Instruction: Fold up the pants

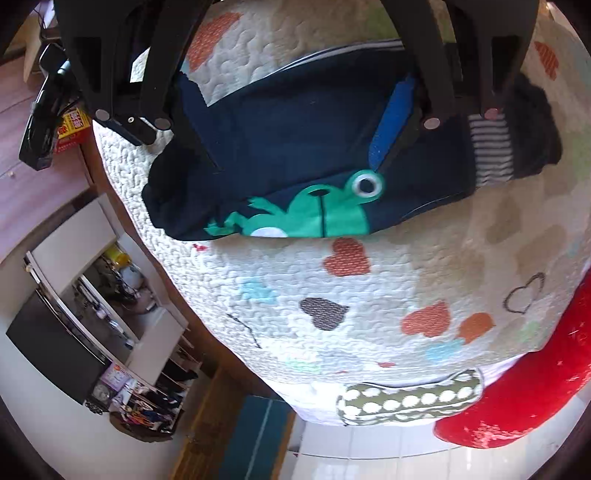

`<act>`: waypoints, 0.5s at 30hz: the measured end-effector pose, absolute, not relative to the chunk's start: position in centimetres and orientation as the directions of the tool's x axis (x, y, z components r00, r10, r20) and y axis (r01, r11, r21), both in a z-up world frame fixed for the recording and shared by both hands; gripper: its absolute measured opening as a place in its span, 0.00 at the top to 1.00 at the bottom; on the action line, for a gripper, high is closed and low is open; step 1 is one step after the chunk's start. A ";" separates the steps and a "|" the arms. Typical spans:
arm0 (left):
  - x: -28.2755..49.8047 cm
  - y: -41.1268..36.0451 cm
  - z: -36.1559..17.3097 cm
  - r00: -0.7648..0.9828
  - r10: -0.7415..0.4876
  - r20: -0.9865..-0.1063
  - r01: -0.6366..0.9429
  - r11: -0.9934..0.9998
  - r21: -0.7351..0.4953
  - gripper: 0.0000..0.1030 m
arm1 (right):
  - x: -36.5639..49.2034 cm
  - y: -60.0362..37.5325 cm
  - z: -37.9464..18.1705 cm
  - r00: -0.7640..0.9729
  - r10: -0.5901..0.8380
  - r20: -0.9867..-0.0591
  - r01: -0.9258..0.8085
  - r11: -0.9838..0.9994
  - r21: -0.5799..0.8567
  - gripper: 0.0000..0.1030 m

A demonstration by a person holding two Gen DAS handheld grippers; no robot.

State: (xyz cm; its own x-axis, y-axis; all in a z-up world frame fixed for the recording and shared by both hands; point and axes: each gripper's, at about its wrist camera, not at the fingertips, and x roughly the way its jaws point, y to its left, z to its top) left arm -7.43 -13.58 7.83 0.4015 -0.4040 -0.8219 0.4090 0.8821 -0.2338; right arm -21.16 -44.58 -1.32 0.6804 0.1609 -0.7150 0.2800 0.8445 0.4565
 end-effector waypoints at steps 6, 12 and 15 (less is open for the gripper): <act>-3.8 -22.8 7.1 0.276 -0.474 -0.836 0.546 0.793 -0.269 0.24 | -19.7 -45.1 -1.7 0.703 0.239 -0.670 0.219 0.824 0.523 0.41; -0.6 -28.3 4.8 0.181 -0.471 -0.863 0.562 0.770 -0.303 0.24 | -17.7 -44.6 -2.4 0.696 0.268 -0.666 0.198 0.820 0.537 0.41; 0.3 -29.7 3.2 0.150 -0.449 -0.881 0.561 0.773 -0.298 0.24 | -17.0 -44.6 -2.6 0.700 0.269 -0.662 0.195 0.819 0.539 0.41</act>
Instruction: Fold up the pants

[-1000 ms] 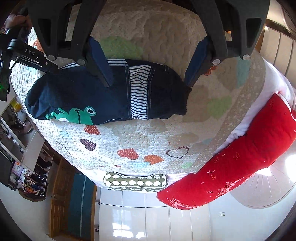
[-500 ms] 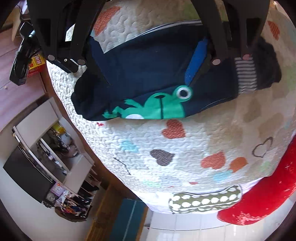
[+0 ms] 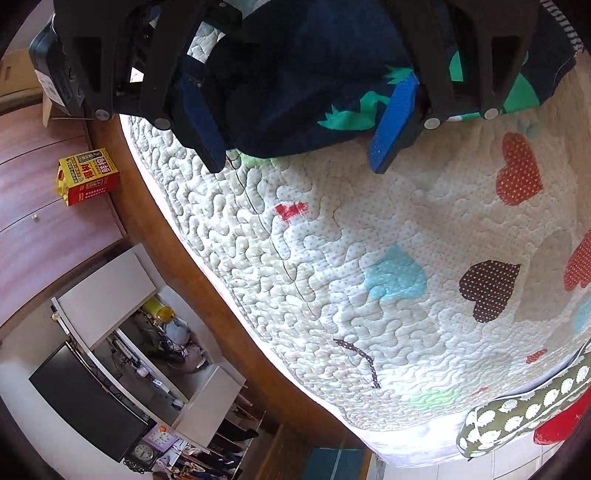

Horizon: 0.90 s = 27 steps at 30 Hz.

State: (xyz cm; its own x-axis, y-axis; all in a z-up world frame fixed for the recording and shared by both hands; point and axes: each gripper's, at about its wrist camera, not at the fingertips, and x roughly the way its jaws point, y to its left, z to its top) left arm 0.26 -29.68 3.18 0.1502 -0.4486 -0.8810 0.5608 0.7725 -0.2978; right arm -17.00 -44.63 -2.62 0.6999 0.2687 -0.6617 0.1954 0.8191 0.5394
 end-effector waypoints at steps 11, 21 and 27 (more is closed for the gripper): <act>0.3 -30.4 1.1 0.035 -0.466 -0.884 0.568 0.737 -0.366 0.89 | -15.2 -42.2 -2.1 0.731 0.268 -0.627 0.173 0.817 0.550 0.83; -1.8 -14.3 6.5 0.278 -0.586 -0.761 0.393 0.792 -0.467 0.76 | -13.8 -32.5 3.3 0.730 0.353 -0.585 -0.100 0.902 0.420 0.79; -5.3 -2.5 6.7 0.383 -0.576 -0.722 0.227 0.817 -0.530 0.53 | -12.3 -24.4 1.3 0.561 0.488 -0.669 -0.269 0.872 0.409 0.52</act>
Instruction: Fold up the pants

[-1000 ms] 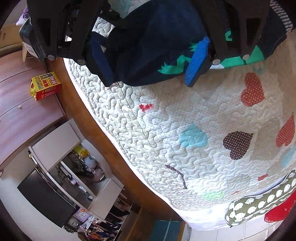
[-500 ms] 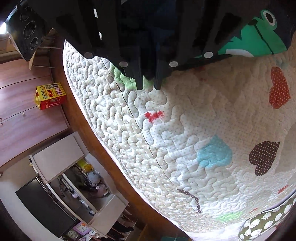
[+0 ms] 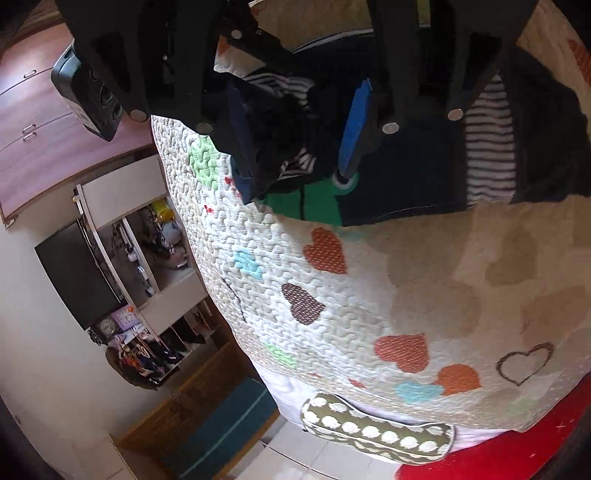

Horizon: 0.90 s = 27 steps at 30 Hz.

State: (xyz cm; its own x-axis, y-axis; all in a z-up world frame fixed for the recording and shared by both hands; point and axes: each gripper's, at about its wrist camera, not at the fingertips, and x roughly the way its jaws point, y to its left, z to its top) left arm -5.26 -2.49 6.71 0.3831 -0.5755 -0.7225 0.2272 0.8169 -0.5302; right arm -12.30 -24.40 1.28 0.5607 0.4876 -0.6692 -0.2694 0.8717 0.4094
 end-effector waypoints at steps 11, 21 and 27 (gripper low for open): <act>-12.2 10.7 5.2 0.549 -0.438 -0.712 0.023 0.860 -0.510 0.44 | -13.3 -27.5 4.4 0.639 0.271 -0.720 -0.082 0.955 0.286 0.86; -15.0 17.0 3.6 0.602 -0.287 -0.745 -0.160 0.871 -0.465 0.43 | -6.6 -21.5 -1.9 0.511 0.115 -0.852 -0.052 0.993 0.103 0.85; -15.9 21.2 1.7 0.630 -0.274 -0.727 -0.251 0.813 -0.525 0.43 | -9.2 -20.2 3.6 0.580 0.063 -0.812 -0.083 0.996 0.017 0.67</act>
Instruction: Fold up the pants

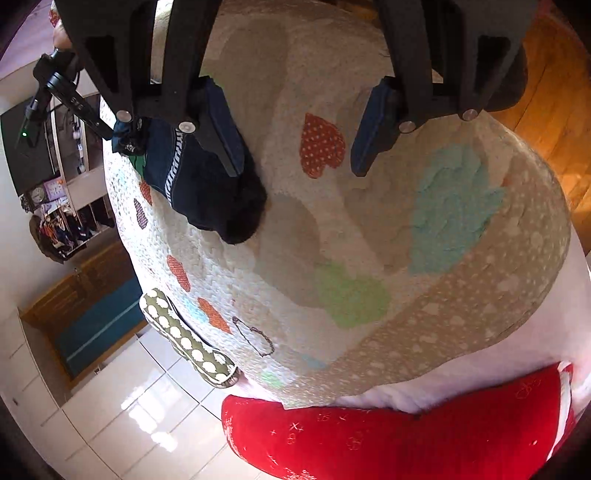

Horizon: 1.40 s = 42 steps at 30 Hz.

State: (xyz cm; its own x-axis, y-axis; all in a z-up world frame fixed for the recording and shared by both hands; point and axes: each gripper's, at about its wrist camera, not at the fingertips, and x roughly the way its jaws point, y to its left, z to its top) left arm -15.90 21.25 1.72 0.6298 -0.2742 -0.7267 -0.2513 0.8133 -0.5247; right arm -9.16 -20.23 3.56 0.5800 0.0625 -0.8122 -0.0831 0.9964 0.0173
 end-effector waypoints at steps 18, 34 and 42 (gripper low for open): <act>-18.6 24.8 0.8 0.660 -0.209 -0.721 -0.295 0.811 -0.505 0.43 | -3.0 4.7 -0.5 0.229 0.112 -0.967 -0.431 0.902 0.003 0.29; -16.4 16.7 0.2 0.604 -0.315 -0.732 -0.118 0.873 -0.473 0.43 | -4.6 1.2 1.4 0.269 0.186 -0.945 -0.401 0.914 0.066 0.73; -13.0 10.4 0.6 0.579 -0.363 -0.730 0.016 0.900 -0.435 0.49 | -5.0 -3.7 4.2 0.271 0.348 -0.898 -0.310 0.914 0.261 0.73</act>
